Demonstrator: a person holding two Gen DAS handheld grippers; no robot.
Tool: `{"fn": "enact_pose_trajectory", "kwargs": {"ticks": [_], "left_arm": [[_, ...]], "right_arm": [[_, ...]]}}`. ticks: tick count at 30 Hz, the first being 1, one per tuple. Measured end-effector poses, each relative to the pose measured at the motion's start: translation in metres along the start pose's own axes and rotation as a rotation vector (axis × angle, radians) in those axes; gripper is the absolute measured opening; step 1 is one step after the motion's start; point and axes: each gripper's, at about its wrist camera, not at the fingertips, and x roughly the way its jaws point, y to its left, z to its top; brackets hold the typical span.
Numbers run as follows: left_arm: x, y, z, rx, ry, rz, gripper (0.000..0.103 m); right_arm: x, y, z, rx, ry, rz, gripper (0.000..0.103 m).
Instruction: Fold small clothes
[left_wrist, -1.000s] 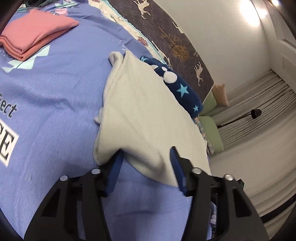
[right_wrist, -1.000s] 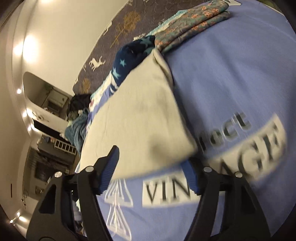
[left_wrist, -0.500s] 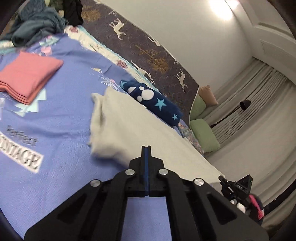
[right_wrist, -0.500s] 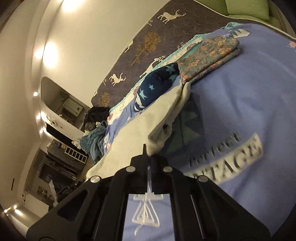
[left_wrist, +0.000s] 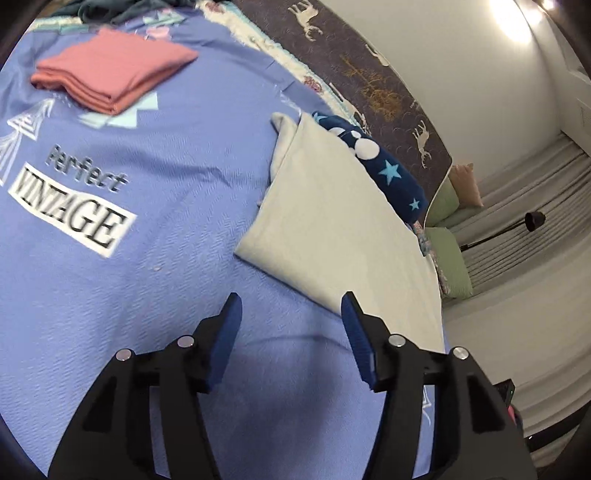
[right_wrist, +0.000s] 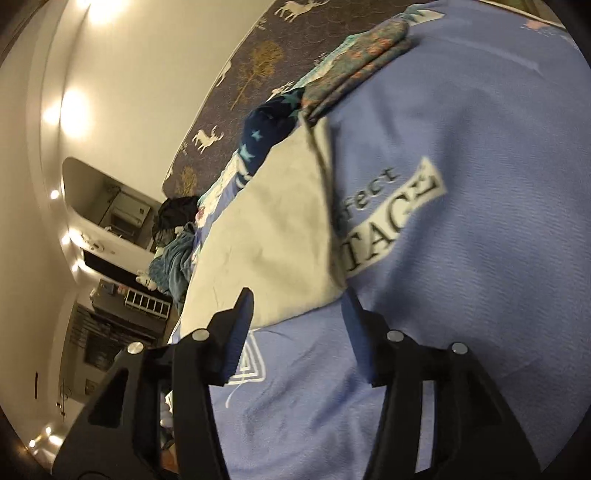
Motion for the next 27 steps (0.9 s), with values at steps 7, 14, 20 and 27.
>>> {"fn": "enact_pose_trajectory", "kwargs": {"ticks": [7, 14, 20, 27], "left_arm": [[0.029, 0.012, 0.029, -0.087, -0.059, -0.089, 0.025], [-0.002, -0.016, 0.035, -0.052, -0.113, -0.206, 0.003], [-0.061, -0.046, 0.004, 0.127, -0.085, -0.097, 0.004], [-0.099, -0.038, -0.02, 0.18, -0.25, 0.277, 0.01]], "right_arm": [[0.056, 0.002, 0.009, 0.049, 0.072, -0.007, 0.056], [0.048, 0.023, 0.027, 0.045, -0.023, 0.044, 0.006], [-0.013, 0.044, 0.011, -0.071, -0.016, 0.024, 0.005], [-0.032, -0.005, -0.021, -0.017, 0.03, -0.124, 0.007]]}}
